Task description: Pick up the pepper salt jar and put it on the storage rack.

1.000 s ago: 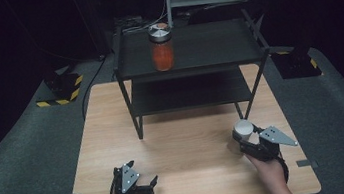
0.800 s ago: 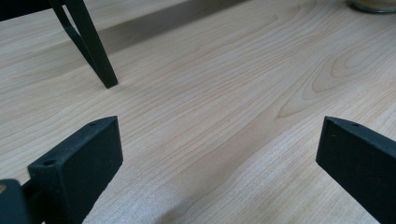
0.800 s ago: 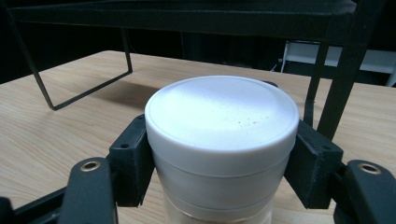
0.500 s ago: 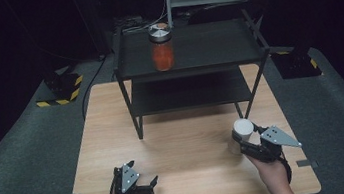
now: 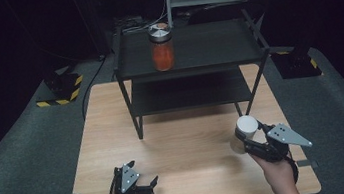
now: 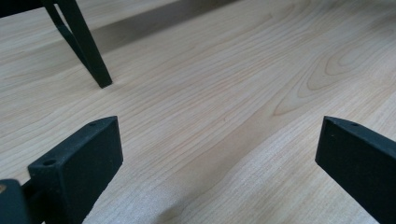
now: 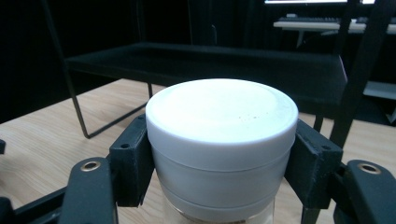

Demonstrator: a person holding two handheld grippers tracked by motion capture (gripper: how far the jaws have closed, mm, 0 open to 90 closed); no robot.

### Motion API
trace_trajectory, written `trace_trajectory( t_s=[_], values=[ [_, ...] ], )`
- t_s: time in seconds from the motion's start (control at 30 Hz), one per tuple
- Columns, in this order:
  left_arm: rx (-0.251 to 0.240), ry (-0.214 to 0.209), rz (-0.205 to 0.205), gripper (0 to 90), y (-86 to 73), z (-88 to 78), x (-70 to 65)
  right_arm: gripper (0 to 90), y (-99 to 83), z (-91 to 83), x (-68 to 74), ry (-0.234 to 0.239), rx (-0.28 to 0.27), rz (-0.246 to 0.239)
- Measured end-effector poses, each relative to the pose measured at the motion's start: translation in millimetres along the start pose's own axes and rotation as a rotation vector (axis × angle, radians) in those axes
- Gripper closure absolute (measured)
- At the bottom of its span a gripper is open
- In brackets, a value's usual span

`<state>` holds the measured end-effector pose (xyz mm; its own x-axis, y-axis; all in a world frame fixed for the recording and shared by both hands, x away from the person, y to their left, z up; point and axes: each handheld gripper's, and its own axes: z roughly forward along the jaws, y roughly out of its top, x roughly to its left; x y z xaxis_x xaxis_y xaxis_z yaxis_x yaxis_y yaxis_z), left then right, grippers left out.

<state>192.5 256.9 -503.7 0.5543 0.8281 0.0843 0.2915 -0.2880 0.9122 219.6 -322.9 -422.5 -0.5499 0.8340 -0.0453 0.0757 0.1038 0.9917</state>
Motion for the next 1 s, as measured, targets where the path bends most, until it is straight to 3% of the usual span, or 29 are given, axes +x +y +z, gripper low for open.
trace_trajectory(
  t_s=[0.5,0.67,1.0],
  values=[
    [0.010,0.000,0.013,0.8,1.9,0.8,-0.8,33.0,48.2,-11.8,11.3,0.082,-0.080,-0.043],
    [0.007,-0.003,0.010,0.8,1.3,0.5,0.3,33.0,61.5,-10.1,15.6,0.091,-0.087,-0.066],
    [0.006,-0.006,0.008,0.8,1.1,0.3,1.0,33.0,92.7,-6.1,21.2,0.111,-0.110,-0.060]
  ],
)
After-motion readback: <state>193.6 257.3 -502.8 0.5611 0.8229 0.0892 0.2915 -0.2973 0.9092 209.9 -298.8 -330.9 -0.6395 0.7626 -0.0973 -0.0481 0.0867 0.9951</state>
